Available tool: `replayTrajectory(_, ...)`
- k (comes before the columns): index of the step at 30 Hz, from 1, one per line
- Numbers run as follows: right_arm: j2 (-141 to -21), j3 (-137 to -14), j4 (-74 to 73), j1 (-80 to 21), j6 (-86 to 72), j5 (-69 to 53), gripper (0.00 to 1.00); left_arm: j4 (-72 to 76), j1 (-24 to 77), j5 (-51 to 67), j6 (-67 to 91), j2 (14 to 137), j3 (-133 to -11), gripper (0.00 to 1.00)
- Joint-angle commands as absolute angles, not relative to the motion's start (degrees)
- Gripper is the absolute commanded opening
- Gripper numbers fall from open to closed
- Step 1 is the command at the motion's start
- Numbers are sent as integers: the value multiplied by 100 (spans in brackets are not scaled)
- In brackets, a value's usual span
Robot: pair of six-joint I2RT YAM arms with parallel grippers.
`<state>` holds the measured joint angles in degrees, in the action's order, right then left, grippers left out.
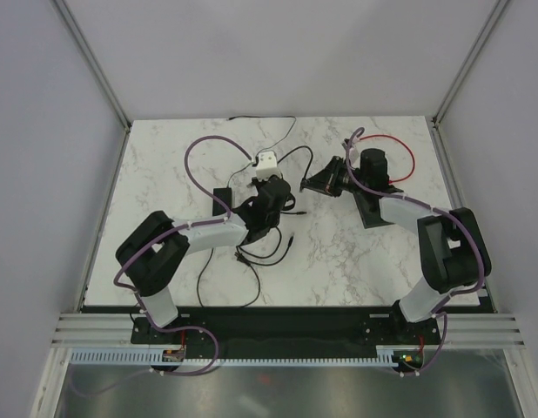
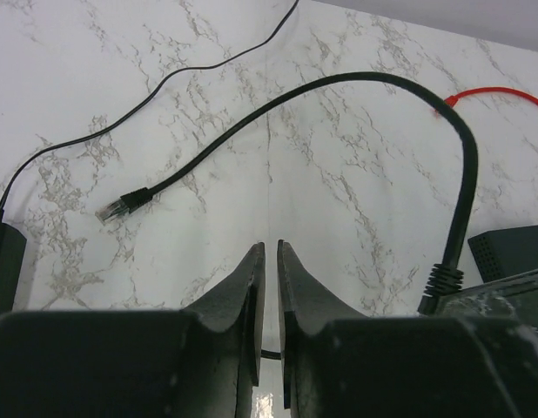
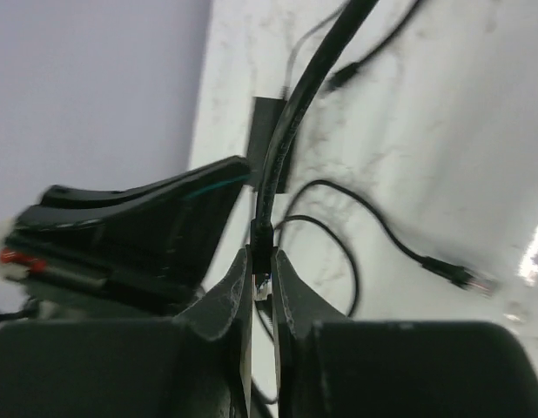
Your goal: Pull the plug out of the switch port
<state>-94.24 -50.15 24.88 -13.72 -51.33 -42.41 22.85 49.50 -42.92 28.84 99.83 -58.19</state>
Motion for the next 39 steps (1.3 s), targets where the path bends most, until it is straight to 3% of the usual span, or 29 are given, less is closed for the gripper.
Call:
replayTrajectory(1, -9483, -5440, 810, -1354, -3596, -3437, 0, 2549, 4957, -4439, 2707, 10072, -6055, 17)
replayTrajectory(10, -10239, -5835, -280, -1354, -2629, -2858, 2, 2444, 4931, -4201, 2804, 10265, -6214, 17)
replayTrajectory(19, -10178, -6003, -738, -1354, -2329, -2329, 37, 2382, 4939, -3745, 2830, 10485, -6451, 17)
replayTrajectory(21, -10003, -6029, -843, -1354, -2285, -2059, 43, 2382, 4931, -3481, 2821, 10608, -6565, 19)
replayTrajectory(23, -9897, -6169, -1071, -1354, -2137, -1917, 57, 2364, 4939, -3105, 2760, 10713, -6749, 23)
replayTrajectory(25, -9783, -6362, -1265, -1293, -2039, -1671, 61, 2364, 4931, -2796, 2734, 10872, -6872, 24)
replayTrajectory(34, -9282, -6539, -1248, -36, -2294, -1881, 55, 2364, 4931, -2795, 2733, 11793, -7935, 24)
replayTrajectory(35, -9229, -6522, -1161, 182, -2329, -1890, 55, 2173, 4931, -359, 2559, 11882, -8145, 24)
replayTrajectory(39, -9088, -6181, -810, 658, -2680, -1758, 57, 2171, 4931, 491, 2558, 12242, -8595, 24)
